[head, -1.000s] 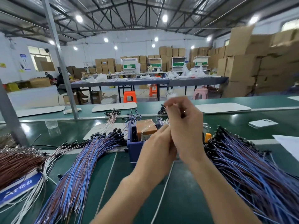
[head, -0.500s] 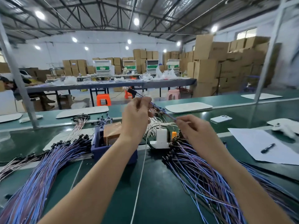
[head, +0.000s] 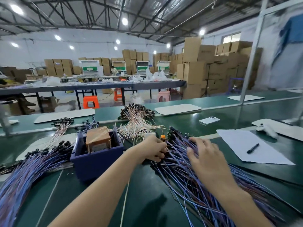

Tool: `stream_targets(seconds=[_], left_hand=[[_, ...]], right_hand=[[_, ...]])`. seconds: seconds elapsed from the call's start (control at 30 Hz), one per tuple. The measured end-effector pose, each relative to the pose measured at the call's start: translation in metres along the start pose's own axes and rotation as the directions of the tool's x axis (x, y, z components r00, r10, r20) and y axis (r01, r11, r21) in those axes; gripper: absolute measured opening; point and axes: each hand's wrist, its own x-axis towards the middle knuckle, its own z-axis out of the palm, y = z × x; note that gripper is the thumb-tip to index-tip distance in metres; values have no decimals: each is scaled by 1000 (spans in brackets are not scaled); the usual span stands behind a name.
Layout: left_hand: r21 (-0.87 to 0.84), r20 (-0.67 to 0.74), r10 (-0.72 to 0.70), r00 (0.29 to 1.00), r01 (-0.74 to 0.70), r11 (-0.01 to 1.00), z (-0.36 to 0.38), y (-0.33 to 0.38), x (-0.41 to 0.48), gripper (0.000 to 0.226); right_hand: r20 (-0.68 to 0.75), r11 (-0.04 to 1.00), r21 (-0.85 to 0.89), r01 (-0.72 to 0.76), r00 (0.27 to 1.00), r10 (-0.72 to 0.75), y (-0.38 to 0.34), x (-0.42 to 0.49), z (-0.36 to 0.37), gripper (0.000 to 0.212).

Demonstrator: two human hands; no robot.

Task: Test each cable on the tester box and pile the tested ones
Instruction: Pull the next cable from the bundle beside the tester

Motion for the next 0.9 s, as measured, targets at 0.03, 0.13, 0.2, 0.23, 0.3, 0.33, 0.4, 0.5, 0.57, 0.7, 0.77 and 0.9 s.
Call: stream_targets(seconds=[0.03, 0.13, 0.2, 0.23, 0.3, 0.33, 0.4, 0.5, 0.57, 0.7, 0.77, 0.9], left_hand=[[-25, 59, 10, 998, -9, 1000, -7, -9, -8, 20], [-49, 187, -11, 982, 20, 999, -38, -41, -40, 17], [24, 222, -72, 972, 68, 997, -67, -69, -65, 30], [44, 237, -117, 964, 110, 993, -83, -82, -79, 32], [49, 220, -208, 953, 202, 978, -114, -110, -108, 33], [74, 179, -240, 954, 230, 970, -127, -122, -121, 33], [172, 20, -264, 964, 257, 951, -150, -147, -142, 32], [281, -292, -227, 929, 311, 908, -172, -186, -162, 22], [281, -459, -183, 869, 337, 898, -184, -205, -166, 21], [379, -640, -59, 766, 382, 843, -208, -223, -159, 17], [437, -668, -13, 744, 406, 802, -214, -233, -146, 21], [665, -653, 110, 750, 497, 558, -216, -251, -113, 32]], right_hand=[[-12, 998, 47, 47, 999, -47, -11, -1, 8, 41], [-24, 970, 171, 175, 985, -173, -51, -6, 42, 32], [13, 931, 277, 236, 968, -249, -84, -14, 72, 25], [46, 913, 317, 255, 958, -284, -101, -19, 87, 23], [123, 887, 366, 282, 930, -347, -131, -31, 118, 23], [161, 878, 384, 286, 916, -369, -143, -35, 132, 23], [230, 868, 401, 294, 884, -406, -162, -40, 155, 24], [339, 876, 367, 314, 831, -440, -181, -40, 183, 26], [401, 888, 349, 300, 809, -431, -185, -38, 196, 27], [422, 904, 384, 189, 834, -354, -183, -31, 213, 23], [420, 858, 512, 37, 861, -287, -178, -29, 218, 21], [418, 744, 659, -107, 875, -245, -174, -23, 216, 29]])
